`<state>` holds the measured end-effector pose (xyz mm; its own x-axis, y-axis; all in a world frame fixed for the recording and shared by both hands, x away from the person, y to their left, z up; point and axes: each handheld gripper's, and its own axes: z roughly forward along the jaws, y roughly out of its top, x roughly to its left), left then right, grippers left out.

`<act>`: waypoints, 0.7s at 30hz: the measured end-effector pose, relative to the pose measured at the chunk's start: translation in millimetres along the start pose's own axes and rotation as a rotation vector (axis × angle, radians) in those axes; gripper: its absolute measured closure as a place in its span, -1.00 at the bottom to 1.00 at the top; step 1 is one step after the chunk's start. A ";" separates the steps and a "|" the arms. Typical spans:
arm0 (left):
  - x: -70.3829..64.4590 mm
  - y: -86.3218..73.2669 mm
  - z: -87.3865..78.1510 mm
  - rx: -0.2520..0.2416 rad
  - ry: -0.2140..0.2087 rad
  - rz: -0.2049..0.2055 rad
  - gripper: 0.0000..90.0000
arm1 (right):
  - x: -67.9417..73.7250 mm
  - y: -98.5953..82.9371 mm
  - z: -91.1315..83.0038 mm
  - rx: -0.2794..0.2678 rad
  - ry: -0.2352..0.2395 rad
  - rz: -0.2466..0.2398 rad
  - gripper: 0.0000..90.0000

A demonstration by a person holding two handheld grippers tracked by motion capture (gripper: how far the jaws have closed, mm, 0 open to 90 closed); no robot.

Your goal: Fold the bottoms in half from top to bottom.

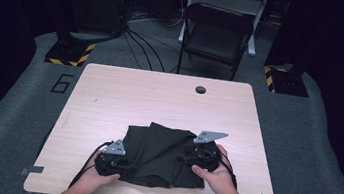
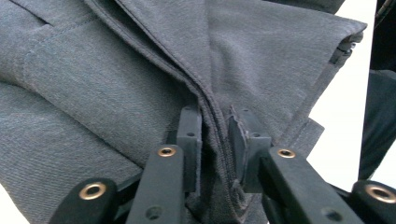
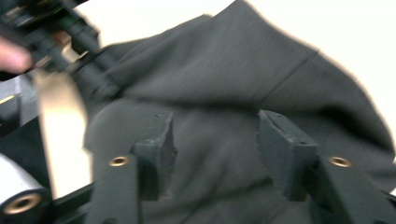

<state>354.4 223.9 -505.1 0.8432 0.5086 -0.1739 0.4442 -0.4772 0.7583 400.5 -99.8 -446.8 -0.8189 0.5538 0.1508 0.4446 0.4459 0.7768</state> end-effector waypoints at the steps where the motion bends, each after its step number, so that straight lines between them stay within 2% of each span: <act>1: -0.3 -0.5 -0.2 -0.003 0.001 0.003 0.63 | -3.2 5.4 4.5 0.000 -0.007 0.000 -0.10; 3: -0.9 -1.5 -0.8 -0.005 0.001 0.005 0.60 | -7.9 16.0 13.4 -0.008 -0.009 0.012 -0.17; 4: -2.5 -2.6 0.1 -0.019 -0.002 -0.014 0.56 | -9.5 20.9 17.5 -0.009 -0.015 0.014 -0.19; 5: -2.3 -2.7 -0.8 -0.012 -0.006 -0.003 0.54 | -11.0 25.7 21.5 -0.006 -0.024 0.008 -0.21; 7: -4.0 -4.2 0.5 -0.030 -0.001 -0.012 0.48 | -12.4 33.5 27.7 -0.007 -0.033 0.009 -0.24; 12: -2.8 -5.4 -0.5 -0.028 -0.012 -0.015 0.45 | -14.7 49.2 39.3 -0.016 -0.056 0.008 -0.30; 19: -3.8 -6.5 0.2 -0.037 -0.009 -0.017 0.43 | -22.7 62.8 59.0 0.034 -0.073 0.009 -0.33; 21: -3.8 -6.3 -0.1 -0.031 -0.015 -0.014 0.42 | -26.0 64.2 64.4 0.046 -0.055 0.022 -0.33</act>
<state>348.4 225.1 -509.2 0.8413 0.5046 -0.1937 0.4466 -0.4471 0.7750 473.7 -40.3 -440.2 -0.7883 0.6008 0.1327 0.4795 0.4648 0.7443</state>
